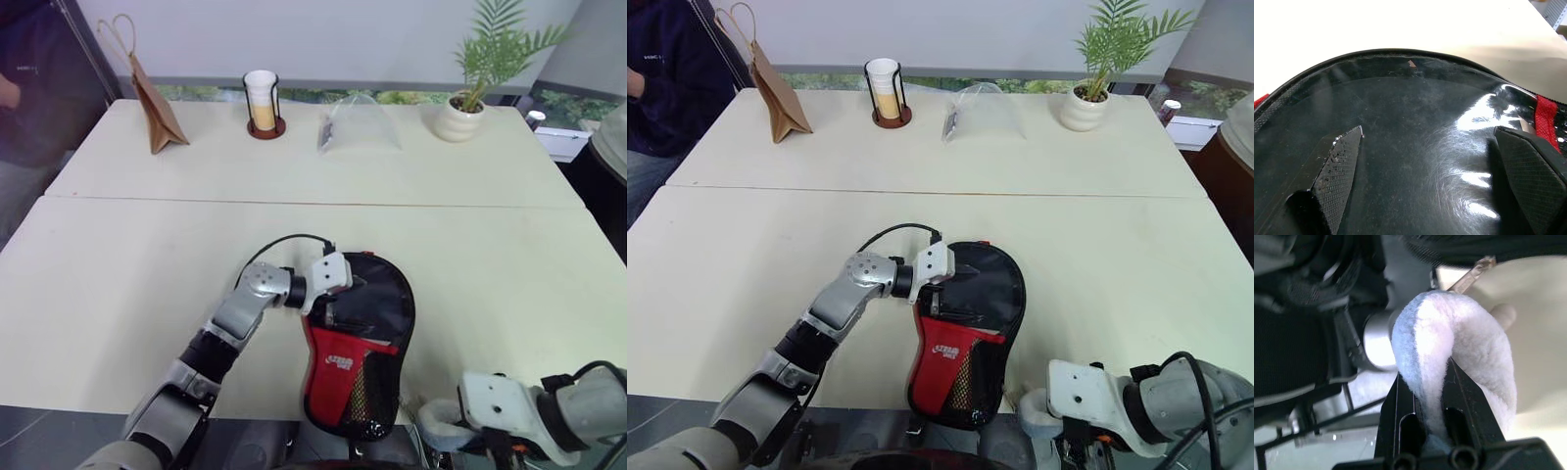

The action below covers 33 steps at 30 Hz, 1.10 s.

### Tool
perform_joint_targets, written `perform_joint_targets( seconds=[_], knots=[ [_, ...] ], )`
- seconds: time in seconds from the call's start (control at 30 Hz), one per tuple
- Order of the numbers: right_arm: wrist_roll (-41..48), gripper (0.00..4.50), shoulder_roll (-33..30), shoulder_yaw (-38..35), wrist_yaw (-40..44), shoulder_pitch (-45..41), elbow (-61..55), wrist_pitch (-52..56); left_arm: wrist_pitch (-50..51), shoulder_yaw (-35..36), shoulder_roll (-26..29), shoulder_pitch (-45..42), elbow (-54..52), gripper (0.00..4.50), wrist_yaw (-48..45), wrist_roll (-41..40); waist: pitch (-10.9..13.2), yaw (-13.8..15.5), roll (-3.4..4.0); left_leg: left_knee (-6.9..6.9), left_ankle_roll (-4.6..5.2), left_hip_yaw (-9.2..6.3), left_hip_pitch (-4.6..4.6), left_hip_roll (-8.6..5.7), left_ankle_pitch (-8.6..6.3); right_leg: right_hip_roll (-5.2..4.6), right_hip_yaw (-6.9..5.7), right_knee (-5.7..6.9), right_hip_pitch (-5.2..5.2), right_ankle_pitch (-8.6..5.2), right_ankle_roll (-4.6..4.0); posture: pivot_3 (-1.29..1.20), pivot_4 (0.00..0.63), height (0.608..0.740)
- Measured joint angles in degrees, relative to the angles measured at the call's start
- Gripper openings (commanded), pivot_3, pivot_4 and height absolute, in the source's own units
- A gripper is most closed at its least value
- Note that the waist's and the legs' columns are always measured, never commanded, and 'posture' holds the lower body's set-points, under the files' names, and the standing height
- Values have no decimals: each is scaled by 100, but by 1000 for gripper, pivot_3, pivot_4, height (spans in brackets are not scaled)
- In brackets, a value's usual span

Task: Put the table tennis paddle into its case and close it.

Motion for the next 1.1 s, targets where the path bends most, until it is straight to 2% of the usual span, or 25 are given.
perform_joint_targets(
  seconds=[0.2,0.37,0.47,0.63,0.8,0.93,1.1],
  knots=[
    [-594,18,92,-270,211,622,2,-470,1,-19,-5,-5,17,4500,7,0,-5,72,0,6,2,0,3,-2,-3,-1,0,-2,2,2,4,0,150,734],
    [-753,18,335,-547,445,650,-6,-554,0,-31,-13,-16,53,4500,42,-1,-6,104,2,8,1,0,13,-1,-3,-1,0,-1,18,4,7,0,150,734],
    [-722,18,431,-735,612,450,-1,-447,-3,-34,-15,-53,102,4500,43,-1,-6,99,2,9,1,0,15,0,-3,-1,1,-1,24,4,7,0,150,734],
    [-394,18,466,-1109,885,-354,134,95,-94,-22,-71,-152,317,4500,57,0,-7,94,4,15,1,0,16,4,-3,-2,1,-1,27,3,6,0,150,734],
    [-292,2320,463,-1098,934,-859,400,362,-238,15,-118,-222,486,4500,62,0,-8,94,6,11,1,1,14,4,-3,-4,1,0,22,4,5,0,150,734],
    [-150,4449,460,-870,864,-1350,605,596,-275,39,-124,-280,564,4500,55,-9,-7,95,6,9,1,1,11,3,-3,-3,-1,9,15,7,3,0,150,734],
    [78,4449,404,-834,865,-2140,1055,847,-237,166,-118,-304,611,4500,19,-215,-4,77,8,10,1,2,8,4,-2,-2,-2,11,12,7,2,0,150,734]
  ],
)
